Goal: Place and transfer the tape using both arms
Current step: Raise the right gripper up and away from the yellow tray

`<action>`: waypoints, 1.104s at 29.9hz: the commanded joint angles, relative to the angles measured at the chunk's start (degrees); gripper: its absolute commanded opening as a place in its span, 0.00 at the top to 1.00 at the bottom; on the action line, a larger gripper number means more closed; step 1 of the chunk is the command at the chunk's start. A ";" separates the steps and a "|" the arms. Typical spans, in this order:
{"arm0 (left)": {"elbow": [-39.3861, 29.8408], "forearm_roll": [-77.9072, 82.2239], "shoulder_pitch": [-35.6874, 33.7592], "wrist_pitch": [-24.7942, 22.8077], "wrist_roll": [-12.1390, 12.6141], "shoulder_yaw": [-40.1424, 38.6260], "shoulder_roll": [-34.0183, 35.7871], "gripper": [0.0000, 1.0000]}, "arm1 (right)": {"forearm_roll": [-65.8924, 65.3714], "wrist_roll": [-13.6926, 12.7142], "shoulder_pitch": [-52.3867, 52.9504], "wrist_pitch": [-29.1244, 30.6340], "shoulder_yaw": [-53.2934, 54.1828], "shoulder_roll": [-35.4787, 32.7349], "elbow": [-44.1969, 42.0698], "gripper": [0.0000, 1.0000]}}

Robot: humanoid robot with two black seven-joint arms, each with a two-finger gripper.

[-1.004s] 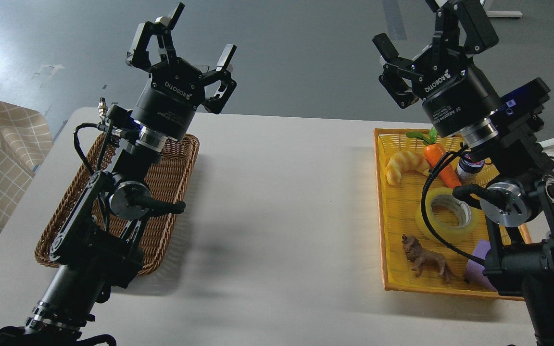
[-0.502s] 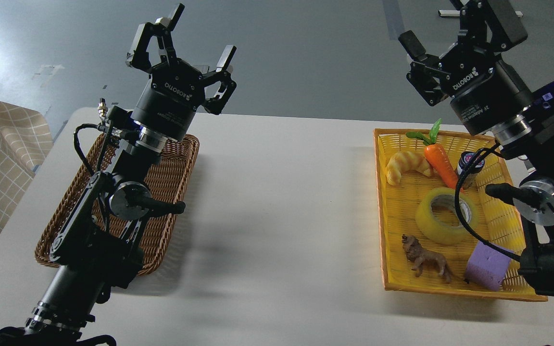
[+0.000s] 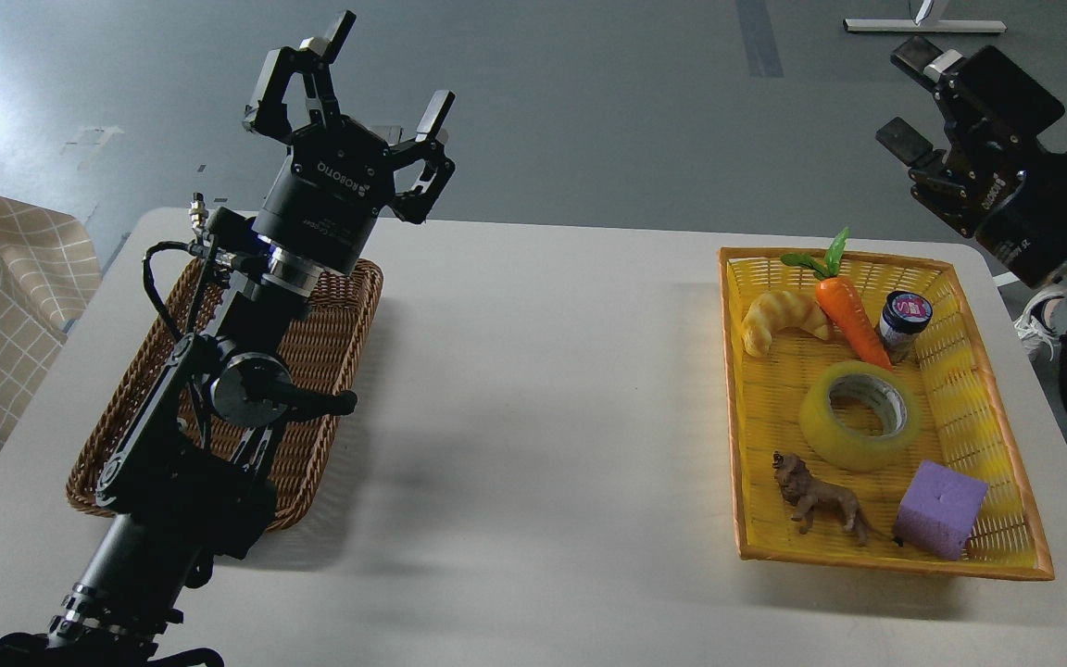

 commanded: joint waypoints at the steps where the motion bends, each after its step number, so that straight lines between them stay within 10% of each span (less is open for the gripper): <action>1: 0.00 0.00 0.06 0.00 -0.06 0.00 0.00 0.02 | -7.25 0.19 -1.11 -0.01 -0.24 -5.03 -0.02 0.00; 27: 0.00 0.08 0.50 0.14 -0.06 0.00 0.09 0.02 | -25.28 5.91 -10.16 -0.27 5.91 -10.31 -0.63 0.00; 33: 0.00 0.17 0.67 0.23 -0.06 0.09 0.00 0.02 | -26.95 -0.32 -12.27 0.17 5.56 -9.70 -1.51 0.00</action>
